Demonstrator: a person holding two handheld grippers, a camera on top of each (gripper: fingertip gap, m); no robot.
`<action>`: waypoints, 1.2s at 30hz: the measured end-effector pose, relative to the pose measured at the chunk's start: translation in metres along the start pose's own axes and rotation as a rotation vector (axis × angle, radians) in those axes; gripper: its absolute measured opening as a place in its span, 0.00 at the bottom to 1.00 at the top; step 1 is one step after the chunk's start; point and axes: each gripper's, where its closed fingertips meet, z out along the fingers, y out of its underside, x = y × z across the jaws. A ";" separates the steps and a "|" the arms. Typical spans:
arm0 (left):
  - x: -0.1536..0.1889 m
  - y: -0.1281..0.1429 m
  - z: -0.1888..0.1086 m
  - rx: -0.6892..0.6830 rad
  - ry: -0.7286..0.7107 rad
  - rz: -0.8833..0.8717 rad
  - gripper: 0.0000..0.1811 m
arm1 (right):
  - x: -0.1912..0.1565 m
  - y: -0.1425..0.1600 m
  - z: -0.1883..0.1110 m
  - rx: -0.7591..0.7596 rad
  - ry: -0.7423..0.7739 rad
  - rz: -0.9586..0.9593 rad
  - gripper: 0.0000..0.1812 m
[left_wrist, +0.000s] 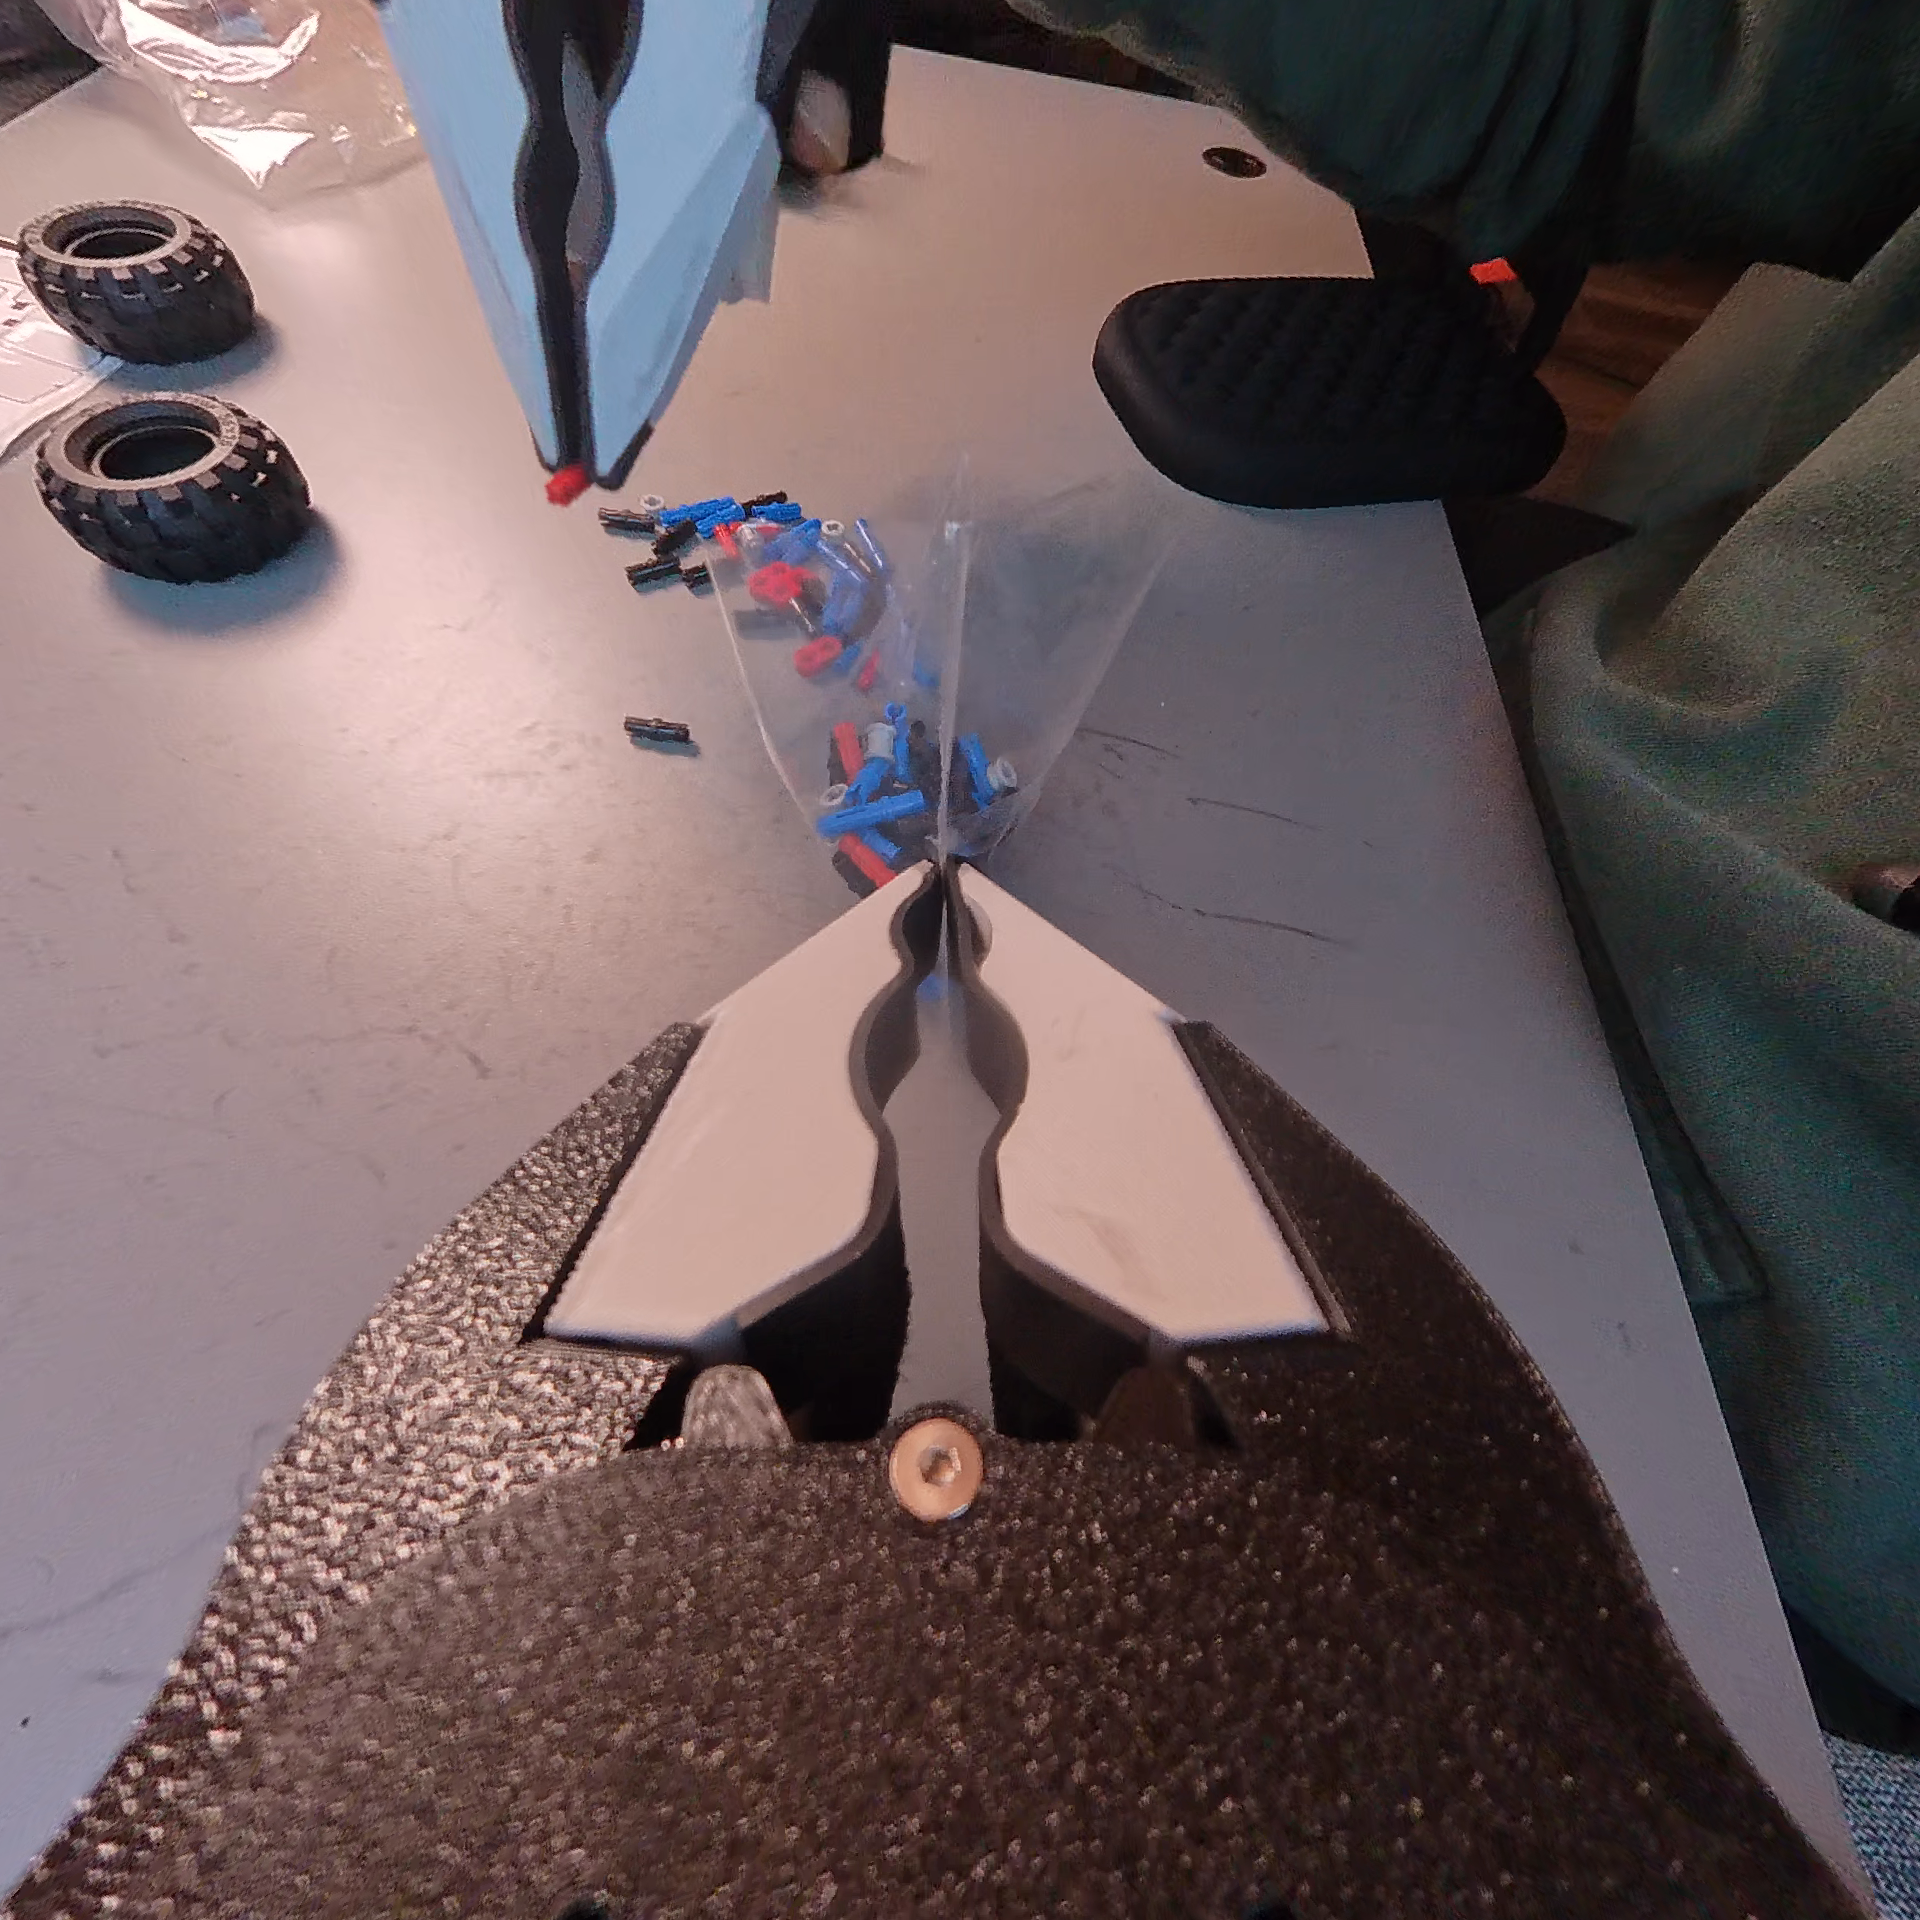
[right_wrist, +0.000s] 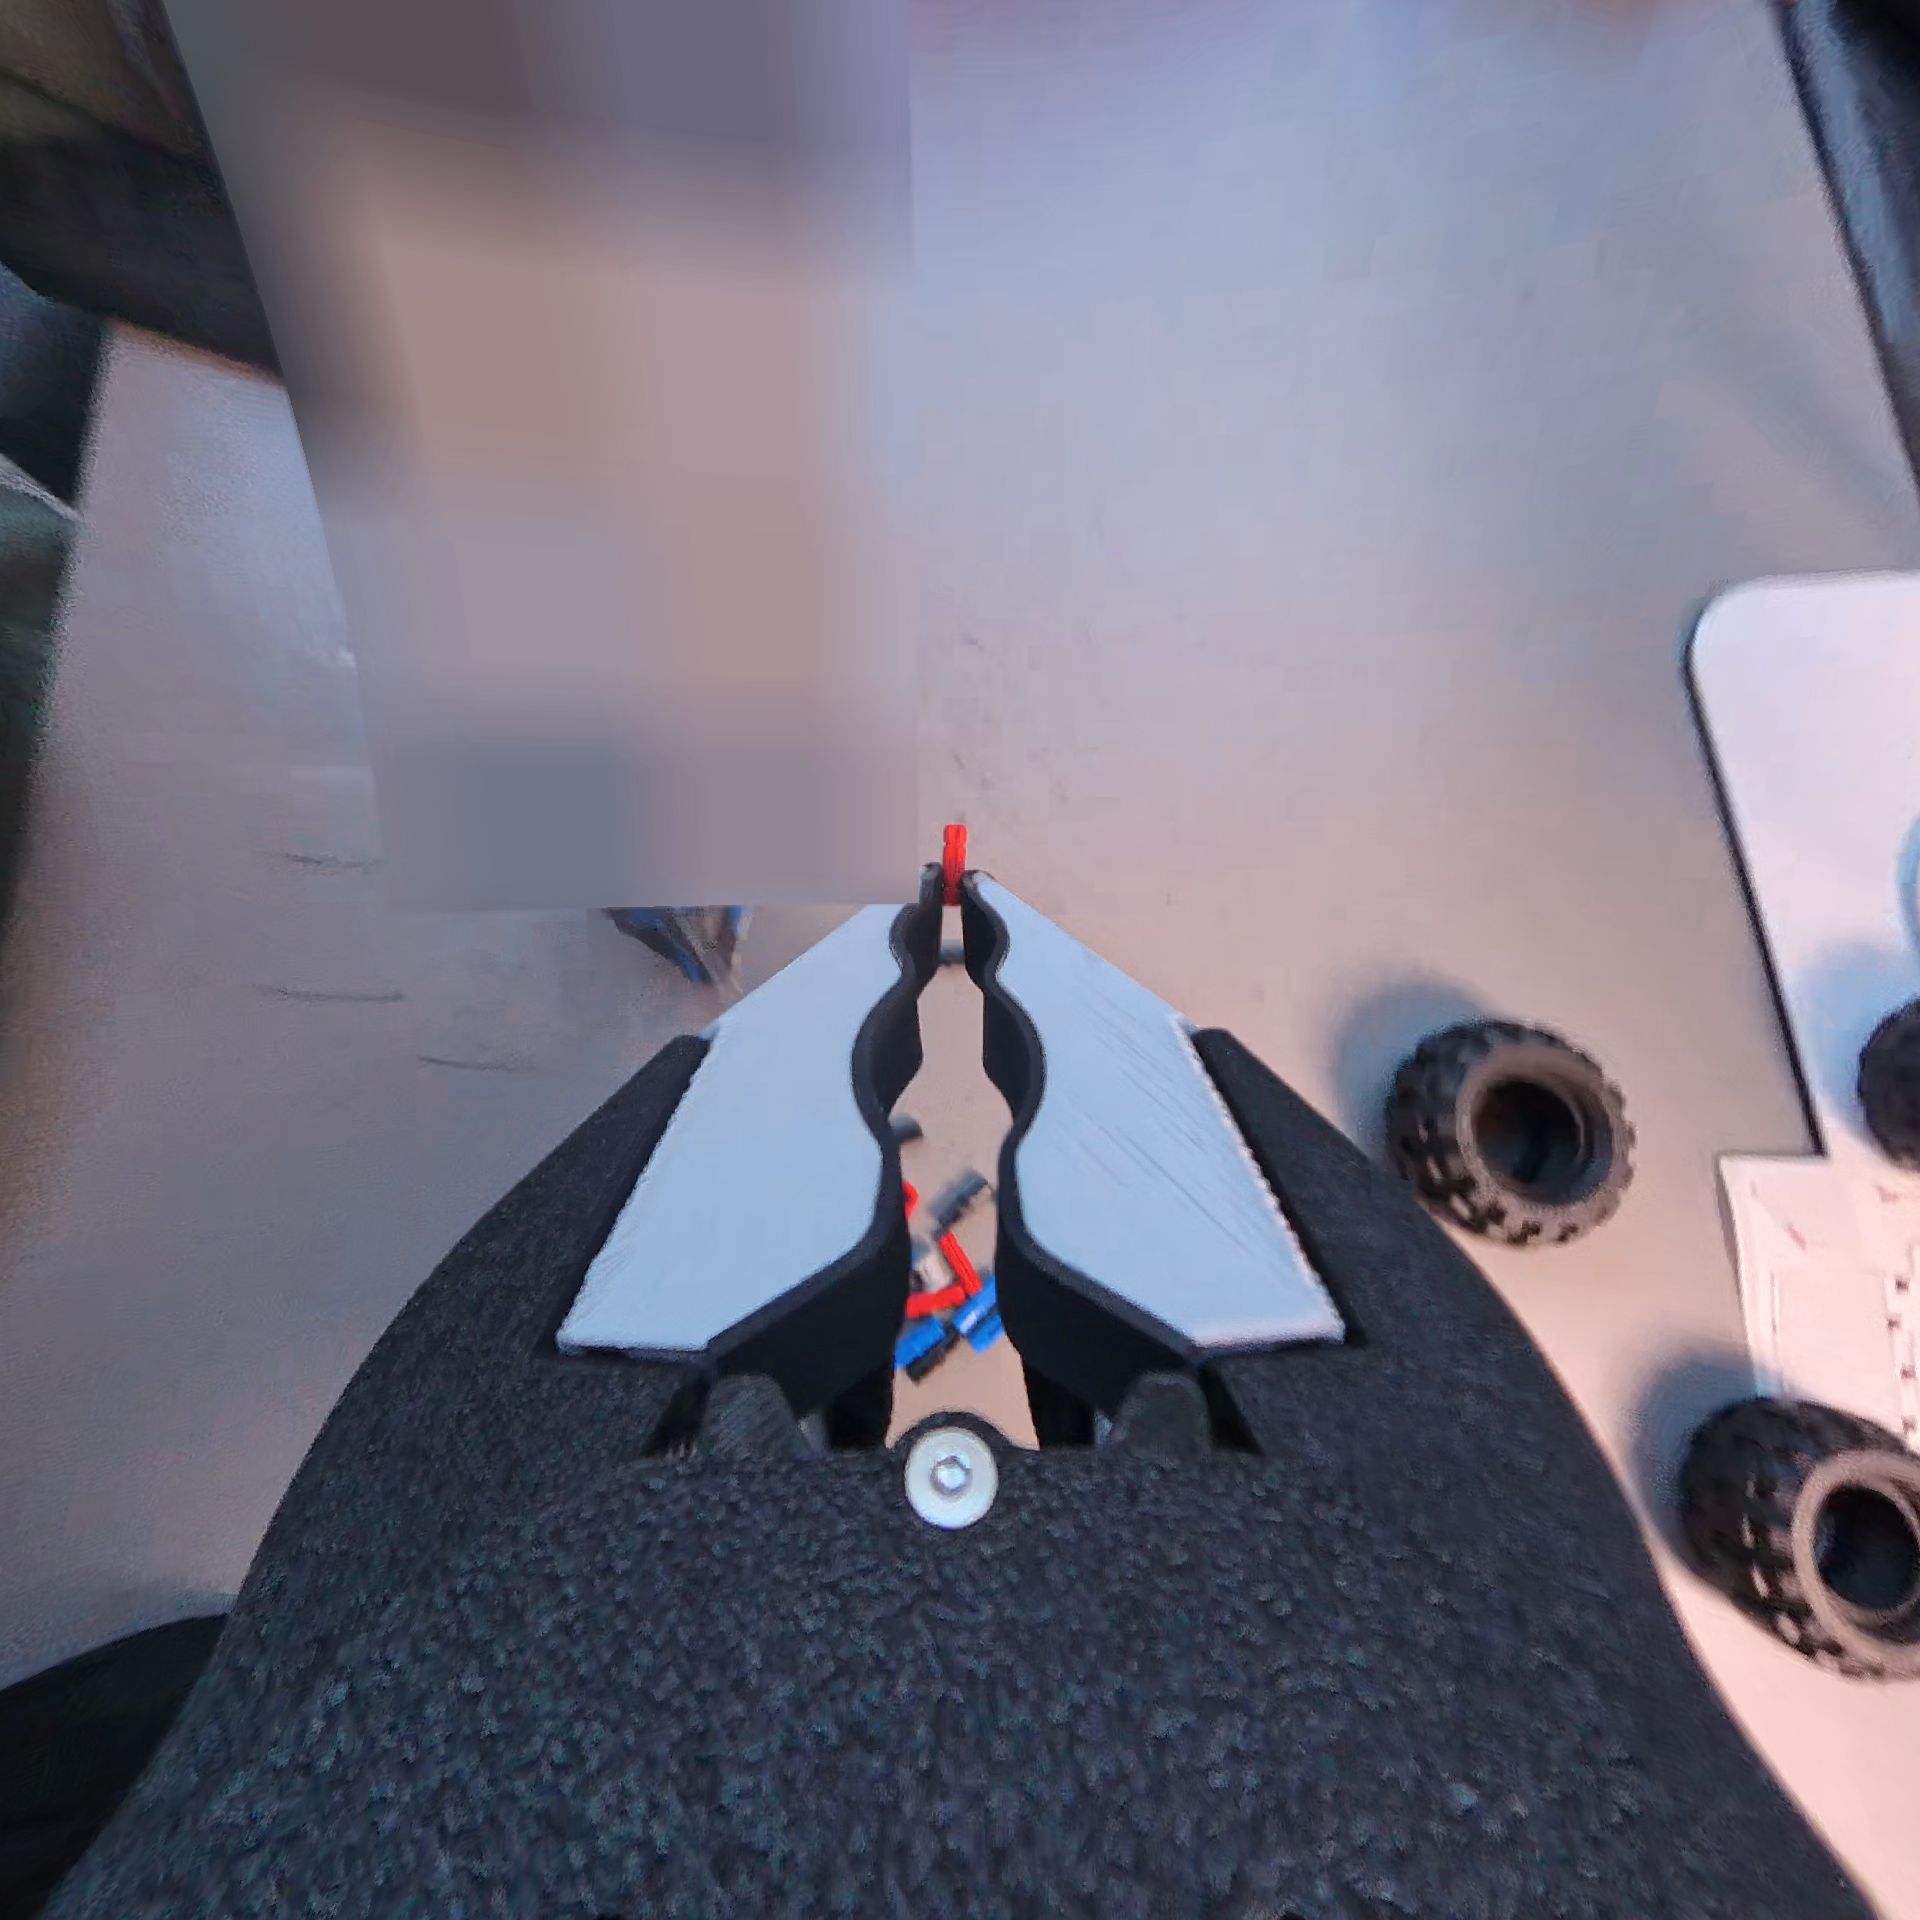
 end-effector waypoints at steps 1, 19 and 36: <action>0.000 0.000 0.000 0.000 -0.001 0.000 0.00 | -0.008 -0.015 -0.005 0.046 -0.028 -0.021 0.01; 0.001 0.000 -0.001 -0.004 -0.003 0.008 0.00 | -0.007 0.037 0.033 -0.137 -0.029 -0.041 0.15; 0.000 0.000 0.000 -0.001 -0.004 0.002 0.00 | -0.019 -0.005 0.021 0.033 -0.085 -0.090 0.00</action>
